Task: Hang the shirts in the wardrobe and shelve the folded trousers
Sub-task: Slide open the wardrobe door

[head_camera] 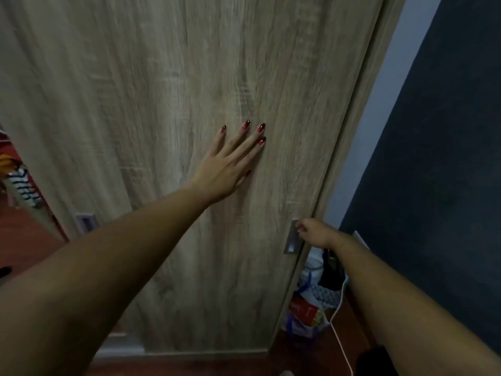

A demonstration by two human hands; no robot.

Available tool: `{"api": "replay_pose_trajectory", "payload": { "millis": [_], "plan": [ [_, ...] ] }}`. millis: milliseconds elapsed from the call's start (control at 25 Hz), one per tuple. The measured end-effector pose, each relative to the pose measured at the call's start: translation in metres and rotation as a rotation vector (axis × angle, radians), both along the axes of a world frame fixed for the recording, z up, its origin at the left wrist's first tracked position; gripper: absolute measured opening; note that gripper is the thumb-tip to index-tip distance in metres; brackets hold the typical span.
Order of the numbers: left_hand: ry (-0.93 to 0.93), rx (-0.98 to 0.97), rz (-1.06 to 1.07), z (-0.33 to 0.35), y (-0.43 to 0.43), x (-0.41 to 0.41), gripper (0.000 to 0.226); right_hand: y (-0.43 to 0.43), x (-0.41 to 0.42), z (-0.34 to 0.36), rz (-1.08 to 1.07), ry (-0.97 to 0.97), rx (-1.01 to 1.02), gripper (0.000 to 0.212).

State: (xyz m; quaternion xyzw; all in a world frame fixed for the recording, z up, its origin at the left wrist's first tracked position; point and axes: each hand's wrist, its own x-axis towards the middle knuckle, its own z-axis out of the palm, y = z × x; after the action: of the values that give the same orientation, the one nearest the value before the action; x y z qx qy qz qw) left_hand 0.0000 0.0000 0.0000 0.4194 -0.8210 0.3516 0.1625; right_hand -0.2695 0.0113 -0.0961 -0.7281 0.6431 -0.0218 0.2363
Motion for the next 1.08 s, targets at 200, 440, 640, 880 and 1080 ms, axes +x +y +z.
{"api": "replay_pose_trajectory", "payload": {
  "millis": [200,440,640,880,1080],
  "plan": [
    [-0.028,-0.064,0.005,0.0,-0.009,0.001,0.061,-0.003,0.005,-0.012,-0.102,-0.116,0.01,0.016],
    [-0.026,-0.091,0.039,0.001,-0.01,0.013,0.059,0.005,0.022,-0.012,-0.183,-0.291,-0.012,0.01],
    [0.018,-0.088,0.109,-0.007,-0.001,0.049,0.06,0.002,0.053,-0.016,-0.111,-0.308,-0.012,0.017],
    [0.12,-0.05,0.243,-0.024,0.005,0.117,0.064,0.001,0.122,-0.023,0.011,-0.428,-0.002,0.011],
    [0.312,-0.007,0.32,-0.048,0.011,0.192,0.067,-0.003,0.201,-0.04,0.211,-0.402,-0.041,0.022]
  ]
}}
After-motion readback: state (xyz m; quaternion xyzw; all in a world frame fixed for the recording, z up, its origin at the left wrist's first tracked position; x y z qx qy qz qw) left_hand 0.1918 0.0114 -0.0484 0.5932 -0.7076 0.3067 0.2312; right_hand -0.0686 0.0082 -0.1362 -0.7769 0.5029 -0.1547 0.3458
